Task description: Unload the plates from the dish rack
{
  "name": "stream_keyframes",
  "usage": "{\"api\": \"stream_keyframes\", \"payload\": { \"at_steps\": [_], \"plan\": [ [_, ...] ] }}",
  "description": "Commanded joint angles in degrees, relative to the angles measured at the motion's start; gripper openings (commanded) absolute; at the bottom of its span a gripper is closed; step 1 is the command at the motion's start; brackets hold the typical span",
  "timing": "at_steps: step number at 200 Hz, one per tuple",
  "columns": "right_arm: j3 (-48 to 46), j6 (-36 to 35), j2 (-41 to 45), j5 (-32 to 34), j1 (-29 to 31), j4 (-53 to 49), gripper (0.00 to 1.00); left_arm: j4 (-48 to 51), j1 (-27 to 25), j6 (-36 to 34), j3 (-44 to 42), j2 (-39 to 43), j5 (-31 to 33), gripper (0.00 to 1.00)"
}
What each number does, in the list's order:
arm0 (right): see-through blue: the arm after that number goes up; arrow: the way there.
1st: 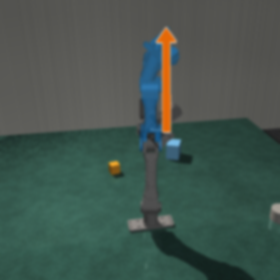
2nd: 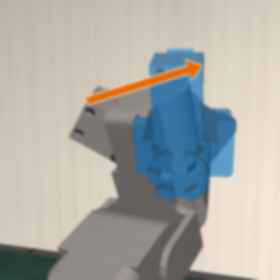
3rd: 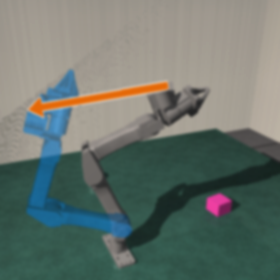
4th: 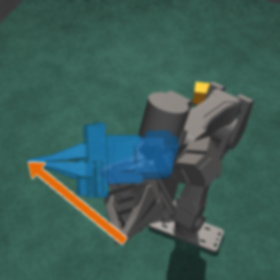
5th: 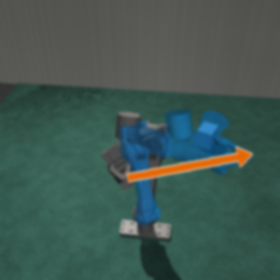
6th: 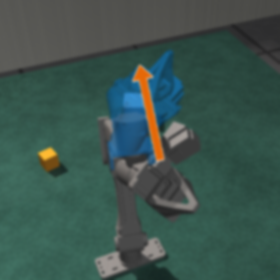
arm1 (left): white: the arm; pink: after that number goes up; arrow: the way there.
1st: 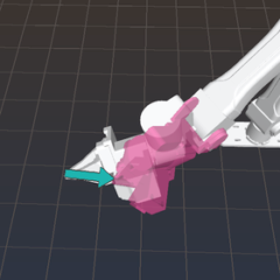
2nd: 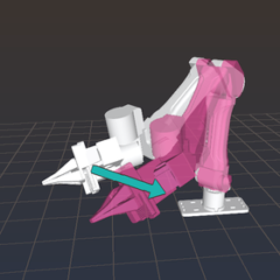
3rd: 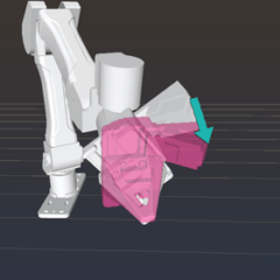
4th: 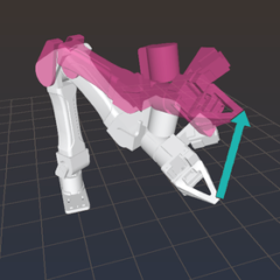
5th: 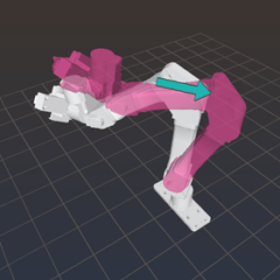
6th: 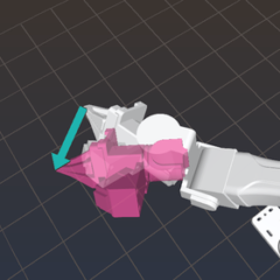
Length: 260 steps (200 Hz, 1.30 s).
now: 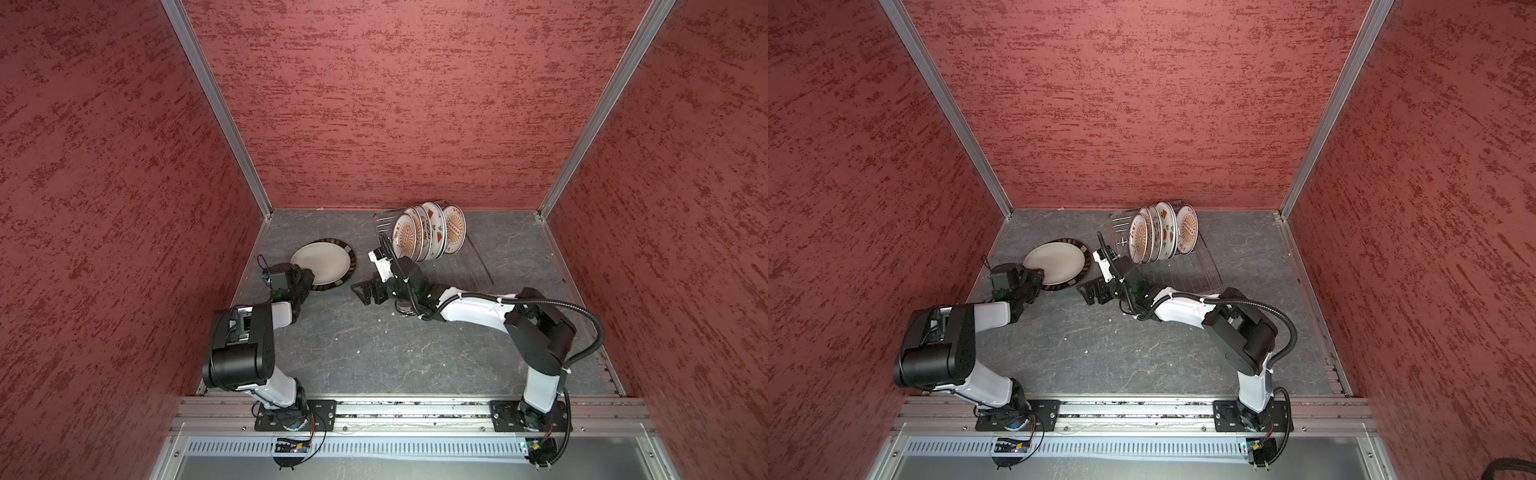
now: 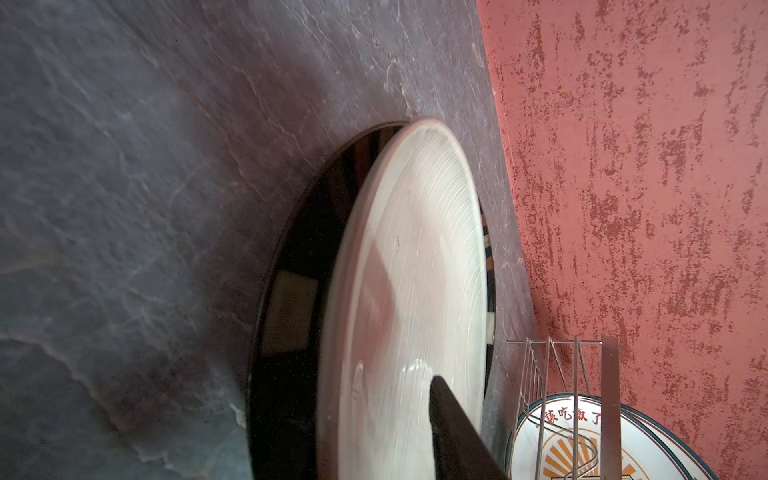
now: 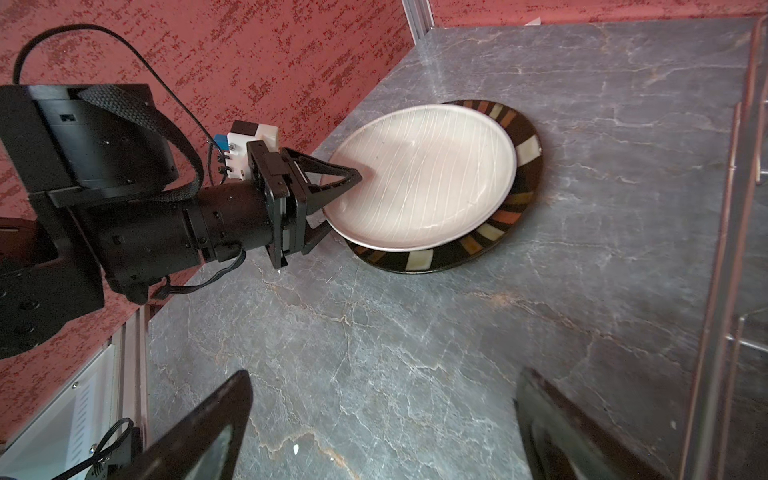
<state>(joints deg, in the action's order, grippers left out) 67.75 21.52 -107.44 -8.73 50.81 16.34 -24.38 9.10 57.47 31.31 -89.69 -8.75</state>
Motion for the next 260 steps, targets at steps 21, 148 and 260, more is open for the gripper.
{"api": "stream_keyframes", "payload": {
  "at_steps": [21, 148, 260],
  "plan": [
    [1.36, -0.58, -0.77, 0.45, 0.26, -0.71, 0.99, 1.16, 0.04, -2.19, 2.65, -0.37, 2.39, 0.46],
    [1.07, -0.51, -0.60, 0.56, 0.25, -0.69, 0.99, 5.44, -0.92, -3.32, 4.88, -2.26, 8.54, 0.44],
    [0.98, -1.33, -0.24, 2.23, 0.21, -1.31, 0.99, 10.11, -2.34, -4.77, 6.34, -2.64, 14.70, 0.40]
  ]
}}
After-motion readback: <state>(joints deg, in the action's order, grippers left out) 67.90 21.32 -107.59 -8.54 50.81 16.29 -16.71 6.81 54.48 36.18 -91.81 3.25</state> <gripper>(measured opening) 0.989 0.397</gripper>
